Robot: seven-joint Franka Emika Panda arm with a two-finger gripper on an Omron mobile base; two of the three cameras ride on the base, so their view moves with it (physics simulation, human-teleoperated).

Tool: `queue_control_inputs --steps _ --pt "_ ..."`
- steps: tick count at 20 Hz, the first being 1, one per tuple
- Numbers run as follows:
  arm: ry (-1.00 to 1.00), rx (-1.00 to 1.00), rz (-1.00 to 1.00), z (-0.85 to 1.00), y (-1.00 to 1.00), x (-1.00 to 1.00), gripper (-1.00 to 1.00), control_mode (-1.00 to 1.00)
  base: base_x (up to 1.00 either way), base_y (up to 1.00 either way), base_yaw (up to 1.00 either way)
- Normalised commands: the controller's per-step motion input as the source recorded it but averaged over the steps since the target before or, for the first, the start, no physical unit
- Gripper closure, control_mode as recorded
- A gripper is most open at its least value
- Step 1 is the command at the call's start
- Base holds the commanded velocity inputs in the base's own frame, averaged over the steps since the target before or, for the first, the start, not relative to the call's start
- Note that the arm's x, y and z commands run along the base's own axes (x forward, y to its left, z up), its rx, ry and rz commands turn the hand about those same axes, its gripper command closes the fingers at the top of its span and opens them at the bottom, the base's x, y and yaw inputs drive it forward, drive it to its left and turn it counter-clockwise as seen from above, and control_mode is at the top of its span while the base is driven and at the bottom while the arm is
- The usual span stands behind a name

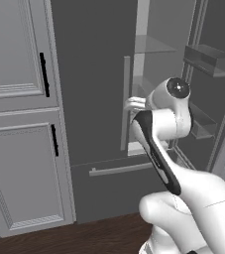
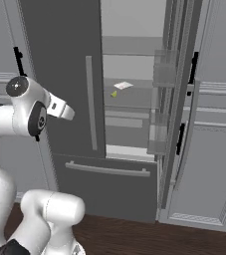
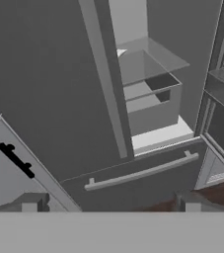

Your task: Grab a lemon wedge from the fridge and one ice cube from the ice bowl, and put them in the glass of lemonade.

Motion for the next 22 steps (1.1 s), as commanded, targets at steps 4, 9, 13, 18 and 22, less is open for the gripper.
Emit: queue_control_inputs --steps 4,9,13,18,22 --pt "-0.03 0.02 0.0 0.0 0.0 0.48 -1.0 -1.0 0.0 0.0 0.0" --pt "0.03 -0.09 0.05 0.0 0.0 0.88 -1.0 -1.0 0.0 0.0 0.0" --pt "0.0 -0.01 0.13 -0.06 -0.19 0.66 -1.0 -1.0 0.0 0.0 0.0" --pt "-0.02 0.0 0.12 -0.12 -0.1 0.53 -1.0 -1.0 0.0 0.0 0.0" --pt "0.01 -0.06 0.07 0.0 0.0 0.49 -1.0 -1.0 0.0 0.0 0.0"
